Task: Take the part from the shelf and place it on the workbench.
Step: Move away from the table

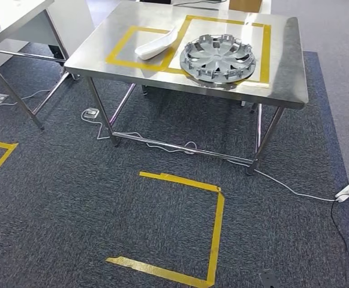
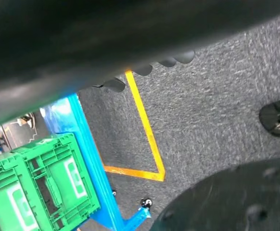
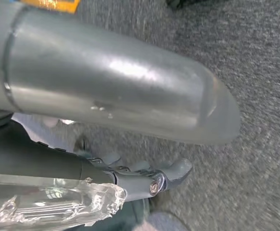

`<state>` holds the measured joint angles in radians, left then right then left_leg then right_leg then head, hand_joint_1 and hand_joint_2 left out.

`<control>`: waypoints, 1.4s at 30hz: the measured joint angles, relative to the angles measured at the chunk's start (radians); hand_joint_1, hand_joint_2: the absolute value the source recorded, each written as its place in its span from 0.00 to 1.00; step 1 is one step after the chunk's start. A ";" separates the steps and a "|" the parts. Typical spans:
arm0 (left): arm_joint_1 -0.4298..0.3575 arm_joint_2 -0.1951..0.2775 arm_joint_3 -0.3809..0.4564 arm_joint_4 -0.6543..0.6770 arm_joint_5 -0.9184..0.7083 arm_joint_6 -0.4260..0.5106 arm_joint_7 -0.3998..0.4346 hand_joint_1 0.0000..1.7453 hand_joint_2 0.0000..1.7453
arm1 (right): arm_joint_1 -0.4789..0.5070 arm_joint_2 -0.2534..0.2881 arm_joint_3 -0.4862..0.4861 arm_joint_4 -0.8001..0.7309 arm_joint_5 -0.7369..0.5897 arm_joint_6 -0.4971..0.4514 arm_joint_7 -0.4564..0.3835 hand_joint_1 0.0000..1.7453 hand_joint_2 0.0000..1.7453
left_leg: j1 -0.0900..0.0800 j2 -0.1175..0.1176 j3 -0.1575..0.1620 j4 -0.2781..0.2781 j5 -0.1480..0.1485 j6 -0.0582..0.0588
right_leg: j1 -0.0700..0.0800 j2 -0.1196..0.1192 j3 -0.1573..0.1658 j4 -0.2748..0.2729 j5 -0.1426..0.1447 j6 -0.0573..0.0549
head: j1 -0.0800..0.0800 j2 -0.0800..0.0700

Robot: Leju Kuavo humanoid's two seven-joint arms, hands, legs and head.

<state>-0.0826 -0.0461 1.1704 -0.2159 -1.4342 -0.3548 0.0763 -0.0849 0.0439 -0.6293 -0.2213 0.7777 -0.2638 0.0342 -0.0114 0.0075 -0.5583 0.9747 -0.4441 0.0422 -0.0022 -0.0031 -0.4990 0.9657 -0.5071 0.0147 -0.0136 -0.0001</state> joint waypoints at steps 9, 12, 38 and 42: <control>0.004 -0.002 0.016 0.000 0.017 0.006 0.000 0.00 0.00 | 0.000 0.017 -0.065 0.008 -0.048 0.017 0.029 0.00 0.00 | 0.007 -0.001 -0.008 -0.001 0.023 -0.024 | 0.008 -0.001 -0.013 0.010 0.006 -0.008 | -0.001 0.000; 0.006 -0.005 0.024 0.000 0.026 0.011 -0.001 0.00 0.00 | 0.001 0.024 -0.087 0.009 -0.062 0.018 0.059 0.00 0.00 | 0.007 -0.001 -0.010 -0.001 0.024 -0.035 | 0.008 0.000 -0.017 0.012 0.006 -0.010 | -0.001 0.000; 0.012 -0.023 0.062 0.000 0.051 0.027 -0.001 0.00 0.00 | 0.002 0.062 -0.097 0.018 0.026 0.041 0.136 0.00 0.00 | 0.004 -0.001 -0.019 0.002 0.025 -0.034 | 0.003 0.000 -0.023 0.012 0.009 -0.008 | -0.001 0.000; 0.012 -0.024 0.062 0.000 0.051 0.029 -0.001 0.00 0.00 | 0.002 0.068 -0.083 0.018 0.042 0.028 0.130 0.00 0.00 | 0.004 -0.001 -0.019 0.002 0.025 -0.034 | 0.003 0.000 -0.023 0.012 0.009 -0.008 | -0.001 0.000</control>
<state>-0.0705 -0.0704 1.2325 -0.2159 -1.3836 -0.3260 0.0757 -0.0831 0.1120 -0.7120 -0.2037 0.8193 -0.2359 0.1641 -0.0076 0.0064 -0.5770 0.9763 -0.4195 0.0079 0.0012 -0.0033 -0.5223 0.9778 -0.4982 0.0069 -0.0145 0.0000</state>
